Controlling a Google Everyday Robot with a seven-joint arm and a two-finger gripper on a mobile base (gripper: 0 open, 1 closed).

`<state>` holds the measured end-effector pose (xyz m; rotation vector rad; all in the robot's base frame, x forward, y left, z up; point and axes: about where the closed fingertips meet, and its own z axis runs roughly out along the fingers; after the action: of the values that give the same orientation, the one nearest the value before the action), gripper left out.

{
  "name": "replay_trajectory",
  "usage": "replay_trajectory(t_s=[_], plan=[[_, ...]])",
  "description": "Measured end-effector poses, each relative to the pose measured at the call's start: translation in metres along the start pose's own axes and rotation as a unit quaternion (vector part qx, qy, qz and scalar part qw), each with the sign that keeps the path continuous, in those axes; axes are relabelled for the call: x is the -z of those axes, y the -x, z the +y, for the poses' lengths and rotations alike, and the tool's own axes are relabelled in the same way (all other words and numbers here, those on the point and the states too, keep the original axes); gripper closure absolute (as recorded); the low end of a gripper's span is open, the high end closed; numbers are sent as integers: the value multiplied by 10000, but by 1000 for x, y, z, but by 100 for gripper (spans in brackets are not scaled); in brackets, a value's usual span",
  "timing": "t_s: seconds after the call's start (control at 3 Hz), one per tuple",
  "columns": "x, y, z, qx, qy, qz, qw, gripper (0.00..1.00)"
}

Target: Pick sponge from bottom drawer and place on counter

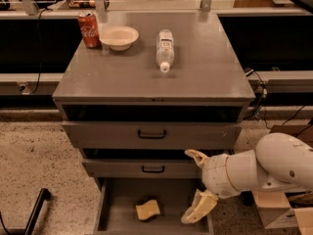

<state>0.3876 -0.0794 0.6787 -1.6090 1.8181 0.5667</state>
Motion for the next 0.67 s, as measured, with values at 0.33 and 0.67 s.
replay_trajectory(t_s=[0.33,0.67], plan=[[-3,0,0,23,42,-30,10000,0],[-22,-44,-6,-59,-25,136,9999,0]])
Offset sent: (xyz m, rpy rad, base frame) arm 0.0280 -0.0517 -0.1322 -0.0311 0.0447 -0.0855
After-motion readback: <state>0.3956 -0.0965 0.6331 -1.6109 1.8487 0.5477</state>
